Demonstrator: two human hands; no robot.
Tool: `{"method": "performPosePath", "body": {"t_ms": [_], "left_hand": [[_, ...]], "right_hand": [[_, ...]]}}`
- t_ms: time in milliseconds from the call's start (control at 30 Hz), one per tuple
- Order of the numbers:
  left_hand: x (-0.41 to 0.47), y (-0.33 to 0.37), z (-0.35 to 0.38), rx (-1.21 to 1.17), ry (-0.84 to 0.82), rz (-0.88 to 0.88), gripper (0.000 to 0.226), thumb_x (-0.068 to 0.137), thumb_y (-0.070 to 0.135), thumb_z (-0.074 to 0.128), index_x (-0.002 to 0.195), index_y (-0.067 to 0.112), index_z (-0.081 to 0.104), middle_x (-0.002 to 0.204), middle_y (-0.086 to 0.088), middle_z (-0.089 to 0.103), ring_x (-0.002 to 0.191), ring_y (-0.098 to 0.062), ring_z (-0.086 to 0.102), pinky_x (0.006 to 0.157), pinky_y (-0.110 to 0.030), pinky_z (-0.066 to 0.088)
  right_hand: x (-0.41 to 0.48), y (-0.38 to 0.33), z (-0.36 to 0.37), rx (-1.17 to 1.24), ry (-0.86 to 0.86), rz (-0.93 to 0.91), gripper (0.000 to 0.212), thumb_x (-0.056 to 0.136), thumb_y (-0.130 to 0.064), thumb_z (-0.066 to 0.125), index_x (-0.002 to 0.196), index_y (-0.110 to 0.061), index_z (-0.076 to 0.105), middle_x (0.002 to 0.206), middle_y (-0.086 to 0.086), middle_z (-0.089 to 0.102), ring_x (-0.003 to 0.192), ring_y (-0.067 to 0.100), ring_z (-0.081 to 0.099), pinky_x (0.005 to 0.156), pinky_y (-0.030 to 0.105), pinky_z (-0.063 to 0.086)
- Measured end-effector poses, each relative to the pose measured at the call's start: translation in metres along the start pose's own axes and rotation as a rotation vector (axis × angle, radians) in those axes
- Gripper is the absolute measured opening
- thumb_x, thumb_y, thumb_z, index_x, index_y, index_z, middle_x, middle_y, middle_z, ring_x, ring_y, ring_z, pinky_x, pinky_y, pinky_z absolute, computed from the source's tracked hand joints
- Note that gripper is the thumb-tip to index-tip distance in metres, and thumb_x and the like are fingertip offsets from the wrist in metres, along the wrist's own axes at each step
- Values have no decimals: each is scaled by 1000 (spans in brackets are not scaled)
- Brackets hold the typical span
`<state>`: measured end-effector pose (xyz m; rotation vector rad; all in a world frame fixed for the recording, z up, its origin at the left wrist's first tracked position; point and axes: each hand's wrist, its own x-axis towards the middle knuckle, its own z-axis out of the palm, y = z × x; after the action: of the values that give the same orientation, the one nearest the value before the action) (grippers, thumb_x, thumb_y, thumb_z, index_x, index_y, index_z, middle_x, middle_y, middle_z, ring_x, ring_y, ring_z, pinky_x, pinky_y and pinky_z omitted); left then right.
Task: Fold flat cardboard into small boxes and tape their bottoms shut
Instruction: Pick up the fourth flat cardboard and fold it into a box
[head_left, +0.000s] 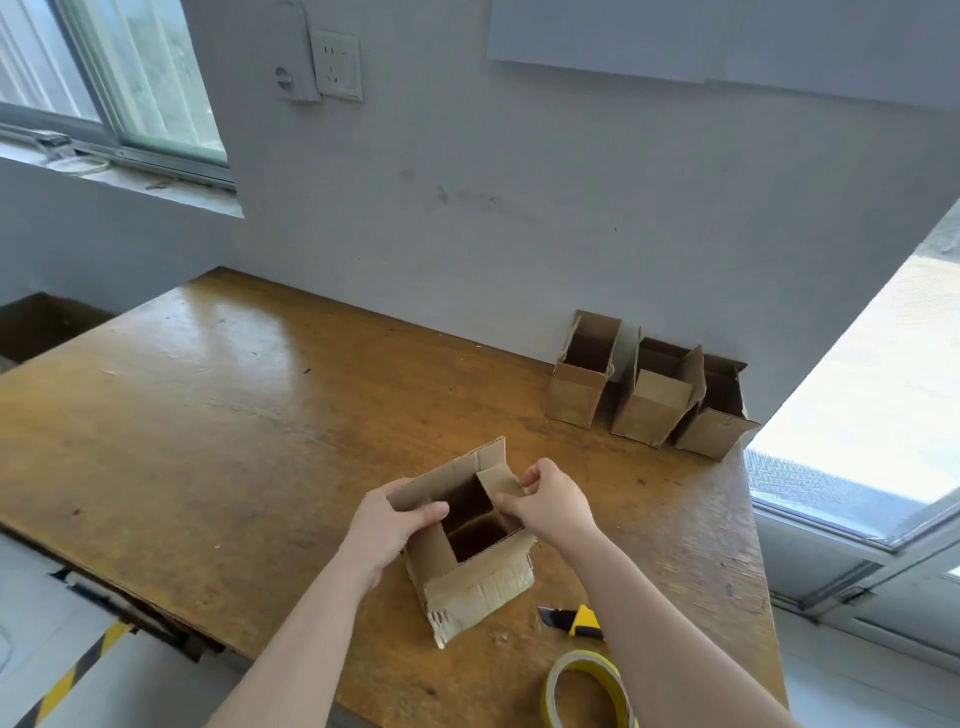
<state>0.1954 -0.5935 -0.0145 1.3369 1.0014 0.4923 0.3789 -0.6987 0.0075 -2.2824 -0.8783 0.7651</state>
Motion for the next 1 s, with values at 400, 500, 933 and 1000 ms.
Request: {"method": "performPosePath", "body": {"t_ms": [400,500,933,1000], "left_hand": [[22,2,8,499,161,244,3,87,25,68,90,27,68,97,5,57,95,-17,53,75,-25,38],[21,6,0,522,157,301,20,89,15,66,103,29,65,105,10,53,103,-12,51,89,-28,42],[3,-16,-26,783,-31,473,82,73,59,67,144,25,42,151,26,24,140,13,6,116,-28,14],[7,-17,-26,800,-30,470,78,77,57,64,145,25,40,152,25,22,140,12,4,116,-28,14]], "right_hand": [[1,6,2,205,-127,241,59,77,-40,75,125,-19,48,99,0,64,78,14,62,53,27,47],[4,6,11,250,-165,237,61,82,-27,70,136,-30,41,95,-1,65,79,18,68,51,27,53],[14,1,30,312,-75,196,53,84,-24,57,136,-32,49,93,-4,71,73,17,67,56,26,53],[15,4,35,428,-31,119,51,90,-19,53,140,-27,47,113,-4,66,90,14,64,76,31,55]]}}
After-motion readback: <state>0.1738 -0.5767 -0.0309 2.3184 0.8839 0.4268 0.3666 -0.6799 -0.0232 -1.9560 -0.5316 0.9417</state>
